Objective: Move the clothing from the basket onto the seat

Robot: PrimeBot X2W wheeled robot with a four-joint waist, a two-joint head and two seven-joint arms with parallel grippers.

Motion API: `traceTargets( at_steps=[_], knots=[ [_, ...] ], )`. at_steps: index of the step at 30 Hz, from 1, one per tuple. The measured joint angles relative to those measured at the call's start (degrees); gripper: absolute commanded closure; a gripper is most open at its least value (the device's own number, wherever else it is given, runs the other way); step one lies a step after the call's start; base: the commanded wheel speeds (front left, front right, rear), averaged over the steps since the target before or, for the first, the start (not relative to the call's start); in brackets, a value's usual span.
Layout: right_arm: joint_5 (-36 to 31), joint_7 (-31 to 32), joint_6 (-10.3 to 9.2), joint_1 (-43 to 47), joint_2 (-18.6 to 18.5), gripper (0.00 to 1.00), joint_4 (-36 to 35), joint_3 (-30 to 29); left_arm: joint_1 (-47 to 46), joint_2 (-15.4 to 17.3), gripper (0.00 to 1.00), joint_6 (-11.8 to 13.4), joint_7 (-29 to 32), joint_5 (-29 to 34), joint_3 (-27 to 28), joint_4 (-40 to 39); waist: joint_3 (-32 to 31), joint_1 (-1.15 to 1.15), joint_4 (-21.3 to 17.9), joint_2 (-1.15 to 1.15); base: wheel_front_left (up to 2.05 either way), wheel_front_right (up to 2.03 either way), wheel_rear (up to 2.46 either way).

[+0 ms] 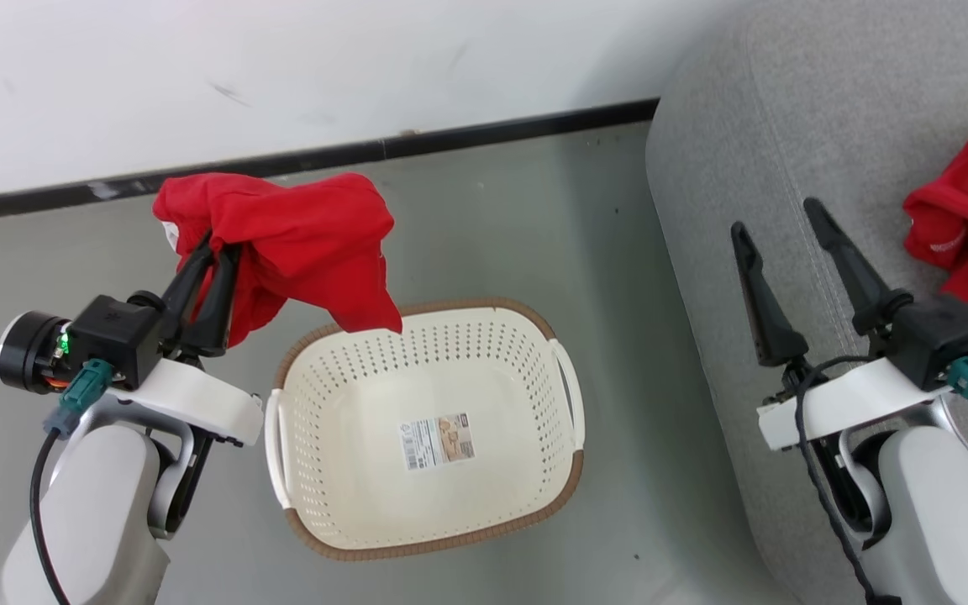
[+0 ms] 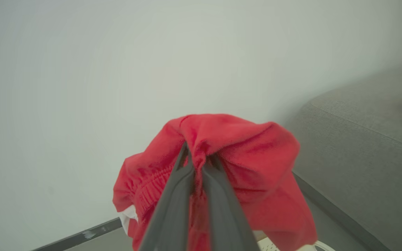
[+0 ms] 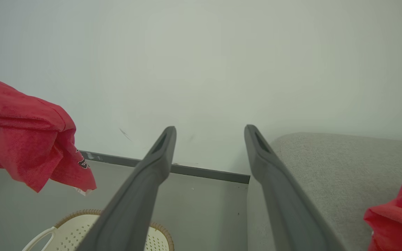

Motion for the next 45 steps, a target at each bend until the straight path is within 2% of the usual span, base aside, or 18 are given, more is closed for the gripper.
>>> traceTargets(
  at_steps=[7,18,29,36,45],
  knots=[
    [-0.04,0.00,0.00,2.25,-2.87,0.00,2.94,6.36,0.77,0.14,1.00,-1.33,2.72,-0.15,-2.02,-2.33,-4.79,0.00,1.61,0.00,0.00,0.00,0.00],
    [2.27,0.00,0.00,2.37,-7.61,0.00,5.06,21.95,1.88,-1.23,1.00,-3.85,8.04,-0.87,-7.13,-6.16,-11.29,0.00,3.94,0.00,0.00,0.00,0.00],
    [8.89,0.00,0.00,1.51,-8.55,0.00,5.59,34.90,3.02,-2.72,1.00,-4.59,12.55,-1.24,-11.25,-9.13,-15.73,0.00,5.50,0.00,0.00,0.00,0.00],
    [14.55,0.00,0.00,0.58,-7.59,0.00,7.17,38.82,3.02,-3.33,1.00,-5.03,15.47,-2.08,-13.40,-11.41,-17.86,0.00,6.17,0.00,0.00,0.00,0.00],
    [18.50,0.00,0.00,-1.94,-5.63,0.00,10.35,38.80,3.06,-3.76,1.00,-5.03,18.19,-2.57,-14.44,-14.02,-19.29,0.00,6.82,0.00,0.00,0.00,0.00]
  ],
)
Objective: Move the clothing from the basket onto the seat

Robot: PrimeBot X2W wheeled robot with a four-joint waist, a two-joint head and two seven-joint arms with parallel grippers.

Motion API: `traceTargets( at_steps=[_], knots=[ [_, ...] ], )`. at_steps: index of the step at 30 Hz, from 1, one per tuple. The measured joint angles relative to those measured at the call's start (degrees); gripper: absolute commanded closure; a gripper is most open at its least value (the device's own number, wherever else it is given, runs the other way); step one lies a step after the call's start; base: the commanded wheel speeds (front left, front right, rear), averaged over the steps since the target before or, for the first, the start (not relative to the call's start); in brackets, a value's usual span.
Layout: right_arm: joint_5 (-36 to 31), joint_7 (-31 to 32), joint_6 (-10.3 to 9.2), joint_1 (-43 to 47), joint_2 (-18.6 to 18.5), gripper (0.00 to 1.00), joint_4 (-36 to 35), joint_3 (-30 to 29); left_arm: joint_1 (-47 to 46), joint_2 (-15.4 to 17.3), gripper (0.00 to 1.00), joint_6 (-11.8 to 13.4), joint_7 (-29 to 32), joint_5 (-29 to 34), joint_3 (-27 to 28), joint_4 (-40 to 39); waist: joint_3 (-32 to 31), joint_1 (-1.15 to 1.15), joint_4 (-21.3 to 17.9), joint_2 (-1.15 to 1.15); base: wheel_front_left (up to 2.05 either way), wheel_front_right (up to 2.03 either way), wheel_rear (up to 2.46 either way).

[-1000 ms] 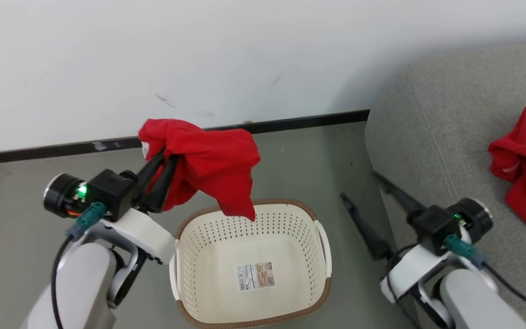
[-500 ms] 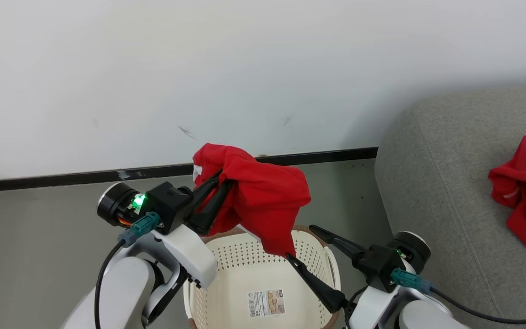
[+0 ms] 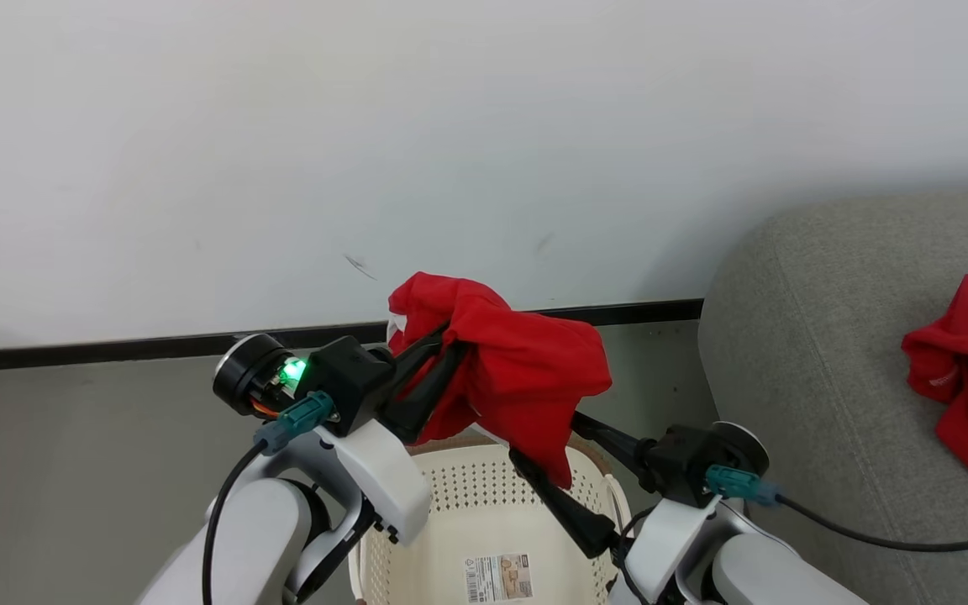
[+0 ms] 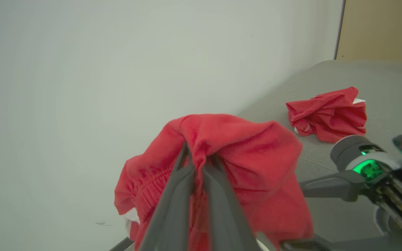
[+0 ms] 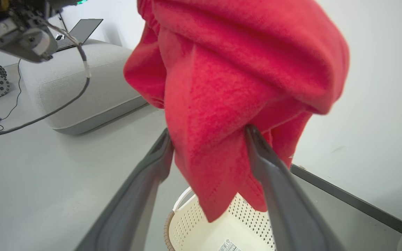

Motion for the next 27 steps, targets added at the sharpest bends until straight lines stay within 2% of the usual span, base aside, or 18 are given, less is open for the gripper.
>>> traceTargets(
  at_steps=[6,7,8,9,10,11,16,22,24,25,26,27],
  knots=[
    [0.11,0.01,0.00,-1.92,0.67,0.00,2.45,-1.26,1.15,-0.85,1.00,0.01,1.59,-0.49,-0.74,-1.60,-0.22,0.00,0.37,0.00,0.00,0.00,0.00],
    [0.10,0.01,0.00,-2.31,0.80,0.13,2.66,-1.44,1.32,-0.90,1.00,0.01,1.93,-0.54,-0.80,-1.75,-0.21,0.00,0.42,0.00,0.00,0.00,0.00],
    [0.03,0.01,0.00,-2.72,0.97,0.53,3.05,-1.49,1.43,-0.96,1.00,0.02,1.98,-0.74,-0.81,-1.89,-0.19,0.00,0.46,0.00,0.00,0.00,0.00],
    [-0.26,0.01,0.00,-3.16,1.12,0.61,3.48,-1.48,1.52,-1.01,1.00,0.03,2.18,-0.99,-0.81,-2.12,-0.15,0.00,0.49,0.00,0.00,0.00,0.00],
    [-0.65,0.01,0.00,-3.45,1.15,0.78,3.79,-1.38,1.64,-1.10,1.00,0.10,2.41,-1.10,-0.79,-2.36,-0.10,0.00,0.51,0.00,0.00,0.00,0.00],
    [-0.91,0.01,0.00,-3.62,1.15,1.00,4.03,-1.23,1.90,-1.27,1.00,0.30,2.41,-1.36,-0.77,-2.52,-0.05,0.00,0.51,0.00,0.00,0.00,0.00],
    [-0.90,0.01,0.00,-4.14,1.24,1.00,4.31,-1.35,3.53,-2.02,1.00,1.43,2.68,-2.66,-0.12,-2.66,0.26,0.00,0.20,0.00,0.00,0.00,0.00],
    [-0.90,0.01,0.00,-4.04,-0.03,1.00,2.83,-5.32,4.91,-2.45,0.99,2.18,2.76,-3.60,0.96,-2.31,0.47,0.00,-0.75,0.00,0.00,0.00,0.00],
    [-0.91,0.01,0.00,-4.02,-0.54,1.00,1.45,-7.69,4.98,-2.71,0.76,2.58,2.30,-4.07,1.41,-2.14,0.52,0.00,-1.20,0.00,0.00,0.00,0.00],
    [-0.91,0.01,0.00,-3.98,-0.87,1.00,0.75,-9.10,5.10,-2.82,0.56,2.61,2.25,-4.30,1.58,-2.02,0.54,0.00,-1.45,0.00,0.00,0.00,0.00],
    [-0.94,0.01,0.00,-3.87,-1.23,1.00,-0.04,-10.56,5.39,-3.00,0.15,2.64,1.96,-4.56,1.75,-1.87,0.57,0.00,-1.72,0.00,0.00,0.00,0.00],
    [-1.07,0.01,0.00,-3.75,-1.58,1.00,-0.74,-12.05,5.71,-3.18,0.15,2.64,1.77,-4.66,1.74,-1.67,0.58,0.00,-2.00,0.00,0.00,0.00,0.00]
  ],
)
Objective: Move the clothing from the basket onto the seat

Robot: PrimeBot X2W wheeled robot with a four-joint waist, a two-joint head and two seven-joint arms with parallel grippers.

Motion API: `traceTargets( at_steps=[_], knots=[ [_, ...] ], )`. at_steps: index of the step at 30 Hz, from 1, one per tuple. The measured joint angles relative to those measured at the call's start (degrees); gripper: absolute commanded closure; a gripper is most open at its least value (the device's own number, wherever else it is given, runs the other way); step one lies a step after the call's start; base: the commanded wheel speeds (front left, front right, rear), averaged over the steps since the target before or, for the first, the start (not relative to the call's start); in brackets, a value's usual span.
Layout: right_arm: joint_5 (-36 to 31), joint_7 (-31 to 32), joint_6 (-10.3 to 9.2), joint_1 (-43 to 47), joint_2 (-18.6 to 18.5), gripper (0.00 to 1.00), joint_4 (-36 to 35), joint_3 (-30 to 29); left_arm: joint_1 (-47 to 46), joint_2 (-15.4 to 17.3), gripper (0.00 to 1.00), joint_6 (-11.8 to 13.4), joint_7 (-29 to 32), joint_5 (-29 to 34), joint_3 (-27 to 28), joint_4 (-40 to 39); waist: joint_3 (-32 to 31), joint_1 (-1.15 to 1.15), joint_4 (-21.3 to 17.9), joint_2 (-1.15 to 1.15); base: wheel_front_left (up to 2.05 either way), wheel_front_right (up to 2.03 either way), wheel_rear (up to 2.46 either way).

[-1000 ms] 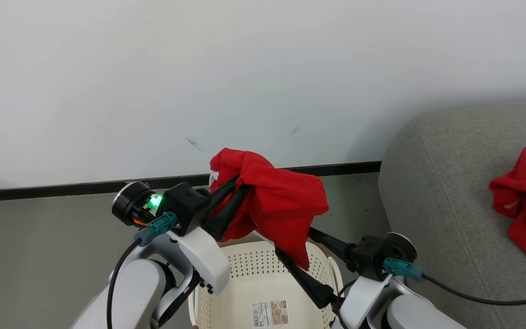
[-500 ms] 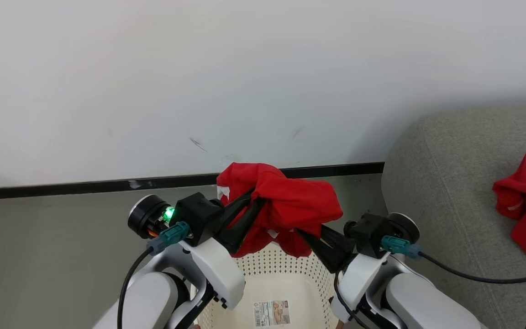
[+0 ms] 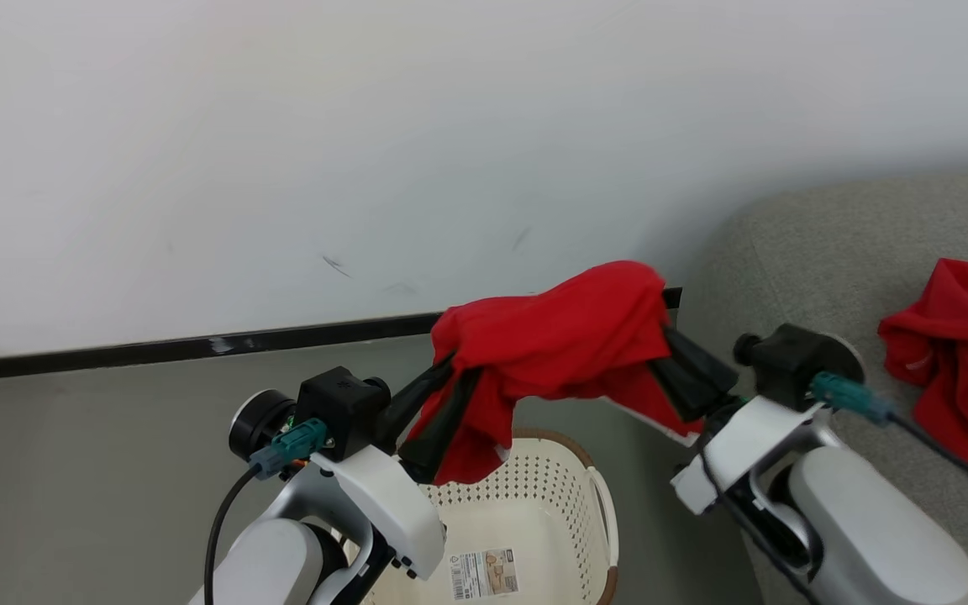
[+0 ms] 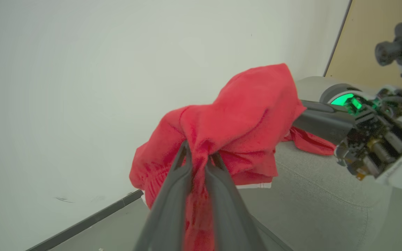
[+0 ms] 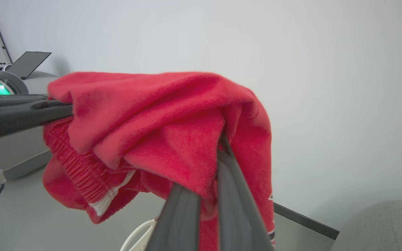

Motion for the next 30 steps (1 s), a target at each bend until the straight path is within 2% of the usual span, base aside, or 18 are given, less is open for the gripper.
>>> traceTargets(
  at_steps=[1,9,21,30],
  knots=[
    [-0.27,0.00,0.00,0.23,-0.33,1.00,-0.82,-1.68,0.20,-0.16,0.00,0.00,-0.15,-0.26,-0.02,0.27,0.01,0.00,-0.31,0.00,0.00,0.00,0.00],
    [-3.91,0.00,0.00,3.72,-3.32,1.00,-6.22,-13.41,0.72,-1.38,0.00,-0.16,-1.51,-1.07,-1.19,1.43,-0.07,0.00,-3.15,0.00,0.00,0.00,0.00],
    [-8.12,0.00,0.00,15.10,-3.69,1.00,-12.84,-29.20,1.27,-2.22,0.00,-1.63,-3.08,-2.34,-4.33,3.35,-0.49,0.00,-8.65,0.00,0.00,0.00,0.00],
    [-10.01,0.01,0.00,22.09,-1.78,1.00,-17.72,-34.34,1.32,-3.12,0.00,-2.34,-4.54,-2.90,-6.64,4.20,-0.78,0.00,-13.37,0.00,0.00,0.00,0.00]
  ],
)
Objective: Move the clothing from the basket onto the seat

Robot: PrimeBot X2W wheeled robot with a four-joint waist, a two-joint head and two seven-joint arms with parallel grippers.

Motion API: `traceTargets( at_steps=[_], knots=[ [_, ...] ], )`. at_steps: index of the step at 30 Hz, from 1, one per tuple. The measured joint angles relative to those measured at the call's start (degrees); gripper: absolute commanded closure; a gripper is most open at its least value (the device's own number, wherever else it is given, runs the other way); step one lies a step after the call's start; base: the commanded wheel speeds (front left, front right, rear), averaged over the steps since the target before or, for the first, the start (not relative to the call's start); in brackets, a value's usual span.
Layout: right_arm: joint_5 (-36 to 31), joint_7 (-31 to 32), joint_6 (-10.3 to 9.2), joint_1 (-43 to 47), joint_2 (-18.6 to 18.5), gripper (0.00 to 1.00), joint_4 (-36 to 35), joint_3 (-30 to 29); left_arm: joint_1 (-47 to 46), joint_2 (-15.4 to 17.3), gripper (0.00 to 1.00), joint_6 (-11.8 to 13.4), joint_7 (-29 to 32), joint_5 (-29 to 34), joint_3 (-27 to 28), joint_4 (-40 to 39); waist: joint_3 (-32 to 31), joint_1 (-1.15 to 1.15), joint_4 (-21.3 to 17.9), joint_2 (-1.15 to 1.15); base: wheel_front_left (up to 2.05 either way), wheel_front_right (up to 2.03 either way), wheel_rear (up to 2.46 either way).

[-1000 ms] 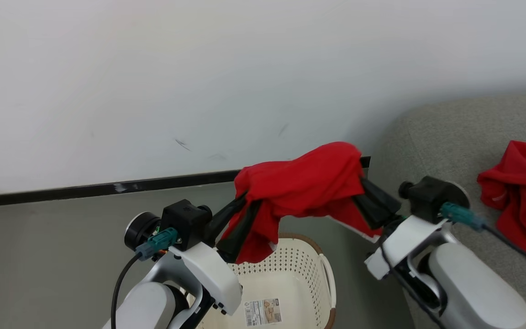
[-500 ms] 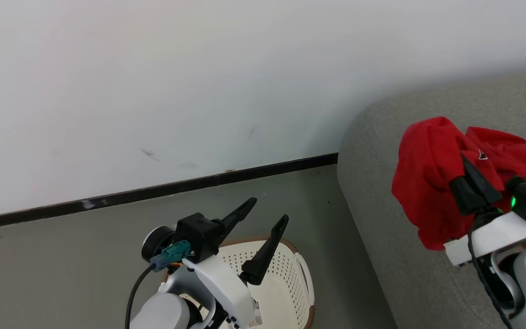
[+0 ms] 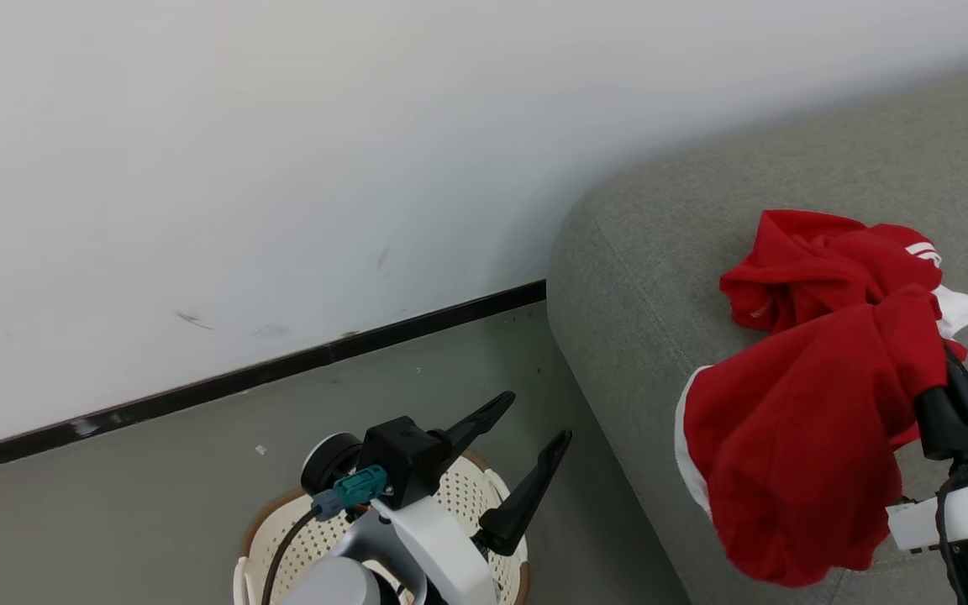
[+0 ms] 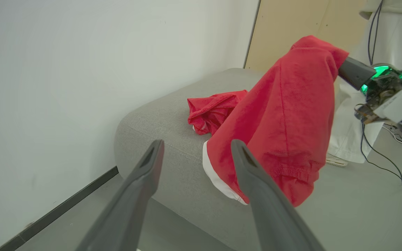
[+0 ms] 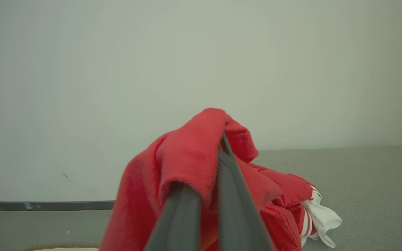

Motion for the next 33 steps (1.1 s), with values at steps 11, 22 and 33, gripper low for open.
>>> traceTargets(
  at_steps=[11,22,33],
  knots=[
    [-0.20,1.01,0.00,2.56,0.77,1.00,-4.44,0.03,1.21,-0.13,0.00,-0.27,-1.78,0.00,-0.22,0.55,0.02,0.00,-4.88,0.00,0.00,0.00,0.00],
    [4.61,4.74,0.00,-10.32,-3.56,1.00,-5.26,7.33,1.81,0.31,0.00,1.97,-2.70,1.13,1.41,-0.41,1.80,0.00,-7.87,0.00,0.00,0.00,0.00],
    [10.00,9.46,0.00,-32.26,-6.22,1.00,4.02,2.14,1.82,1.85,0.00,4.63,-2.55,2.94,2.98,-3.74,5.52,0.00,-7.13,0.00,0.00,0.00,0.00]
  ],
)
